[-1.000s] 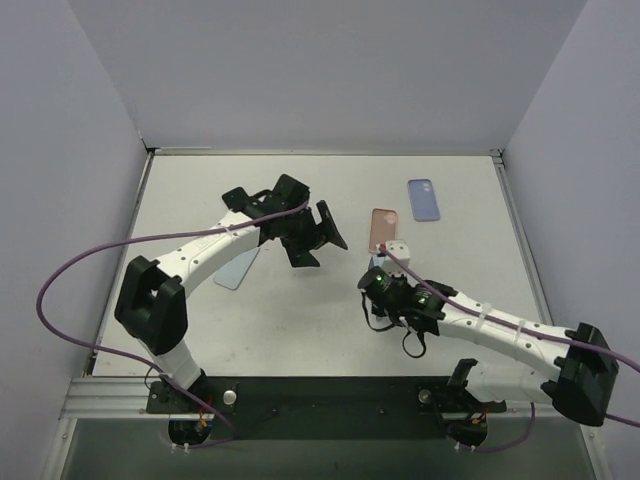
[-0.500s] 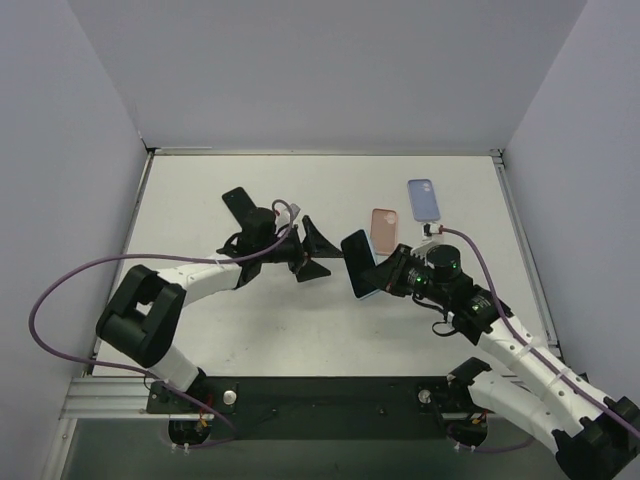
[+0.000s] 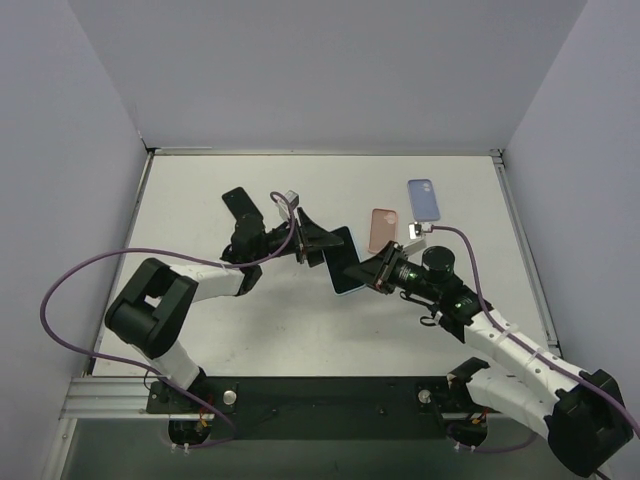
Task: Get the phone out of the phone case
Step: Remove the phone case from the phone.
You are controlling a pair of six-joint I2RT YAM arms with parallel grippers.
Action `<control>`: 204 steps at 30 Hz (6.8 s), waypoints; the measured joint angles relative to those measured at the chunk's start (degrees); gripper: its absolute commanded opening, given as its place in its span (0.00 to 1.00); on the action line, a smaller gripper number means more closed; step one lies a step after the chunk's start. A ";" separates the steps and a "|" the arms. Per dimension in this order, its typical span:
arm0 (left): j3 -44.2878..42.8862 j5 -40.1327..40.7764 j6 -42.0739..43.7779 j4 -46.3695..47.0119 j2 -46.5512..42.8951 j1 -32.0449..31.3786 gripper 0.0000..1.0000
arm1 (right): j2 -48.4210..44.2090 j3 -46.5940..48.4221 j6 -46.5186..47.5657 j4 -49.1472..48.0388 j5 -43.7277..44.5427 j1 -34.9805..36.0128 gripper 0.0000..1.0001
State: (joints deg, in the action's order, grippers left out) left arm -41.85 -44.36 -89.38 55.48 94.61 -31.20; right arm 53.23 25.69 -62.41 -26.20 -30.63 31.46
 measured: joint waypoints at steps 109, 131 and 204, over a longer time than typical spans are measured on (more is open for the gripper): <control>-15.69 33.64 -18.93 7.34 -7.15 6.75 0.00 | 25.62 26.18 -32.48 -30.60 19.63 6.43 0.00; -8.00 39.41 -12.81 -5.16 -9.31 6.49 0.00 | 35.60 29.16 -16.15 -23.39 7.82 3.72 0.38; 19.32 16.22 18.60 -37.88 -26.43 1.64 0.90 | 40.24 29.94 24.83 46.27 57.07 24.83 0.00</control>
State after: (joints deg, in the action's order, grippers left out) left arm -22.52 -28.14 -70.78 17.61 68.18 -29.56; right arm 93.47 55.64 -37.58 20.08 26.44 56.29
